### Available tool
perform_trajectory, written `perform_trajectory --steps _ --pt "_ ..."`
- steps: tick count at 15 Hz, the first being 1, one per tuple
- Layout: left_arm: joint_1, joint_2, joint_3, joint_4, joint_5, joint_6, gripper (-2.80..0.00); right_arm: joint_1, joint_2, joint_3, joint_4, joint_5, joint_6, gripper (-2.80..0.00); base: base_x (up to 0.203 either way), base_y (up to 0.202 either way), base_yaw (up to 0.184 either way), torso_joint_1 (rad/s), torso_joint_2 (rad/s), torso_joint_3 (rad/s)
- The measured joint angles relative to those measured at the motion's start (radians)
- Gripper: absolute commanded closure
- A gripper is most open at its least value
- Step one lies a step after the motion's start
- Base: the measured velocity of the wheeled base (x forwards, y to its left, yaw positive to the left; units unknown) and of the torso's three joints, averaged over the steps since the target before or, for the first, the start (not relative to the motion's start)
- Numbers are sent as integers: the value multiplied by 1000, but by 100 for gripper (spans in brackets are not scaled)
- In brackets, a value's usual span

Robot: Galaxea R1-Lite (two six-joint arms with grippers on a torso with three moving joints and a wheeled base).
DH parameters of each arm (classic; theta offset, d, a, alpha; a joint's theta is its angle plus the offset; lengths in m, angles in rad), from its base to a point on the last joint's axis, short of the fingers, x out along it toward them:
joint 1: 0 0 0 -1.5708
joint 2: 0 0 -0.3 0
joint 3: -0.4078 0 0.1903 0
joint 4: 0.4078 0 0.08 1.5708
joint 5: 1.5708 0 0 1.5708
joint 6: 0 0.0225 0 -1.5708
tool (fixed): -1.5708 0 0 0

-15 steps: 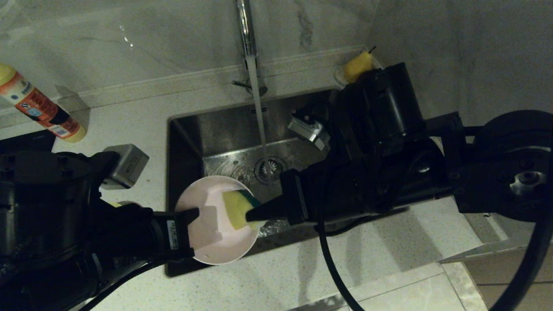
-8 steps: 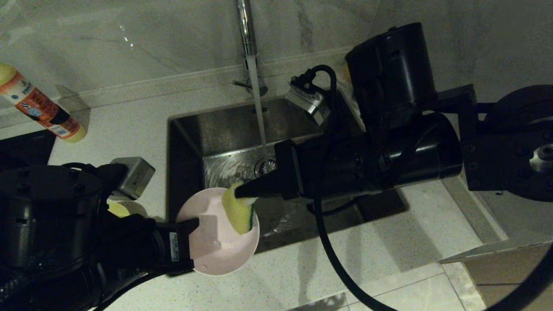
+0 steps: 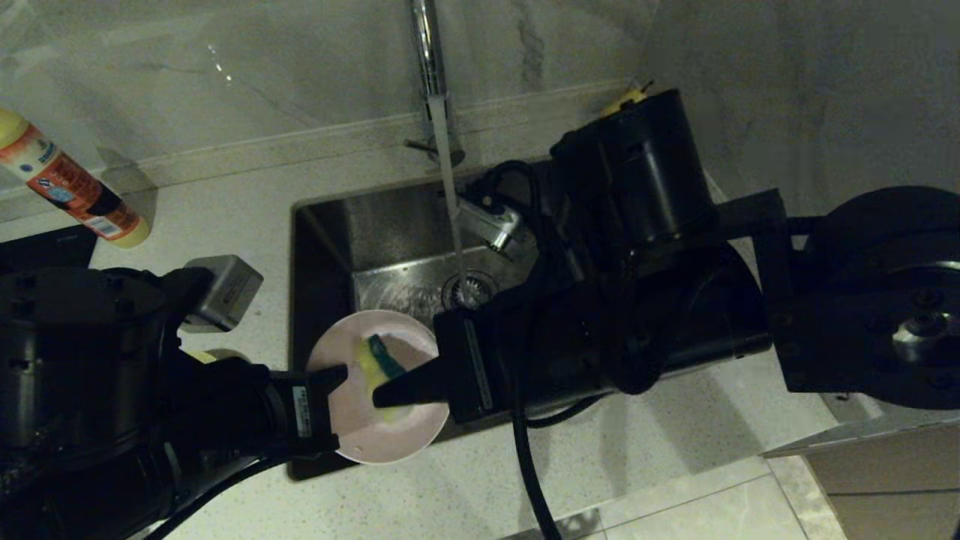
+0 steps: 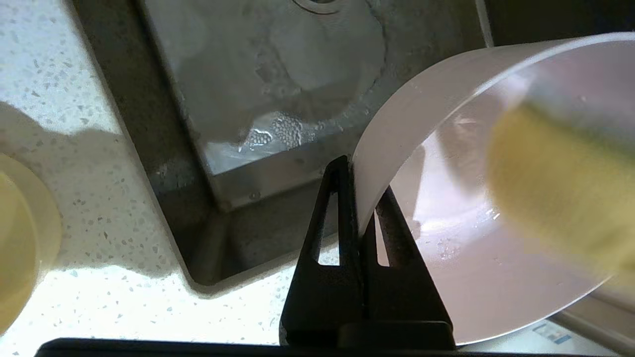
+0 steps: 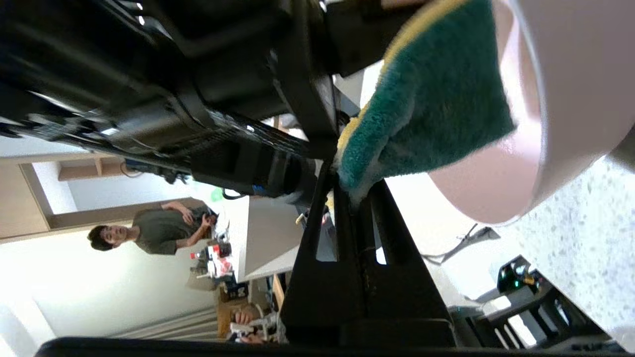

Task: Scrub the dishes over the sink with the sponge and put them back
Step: Wipe the bowl

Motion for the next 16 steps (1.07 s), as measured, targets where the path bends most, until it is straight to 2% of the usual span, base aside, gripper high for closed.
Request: perform_trajectory --steps 16 --pt "1 -52 47 1 2 4 0 -41 48 -98 -13 -12 0 0 0 0 0 0 0 0"
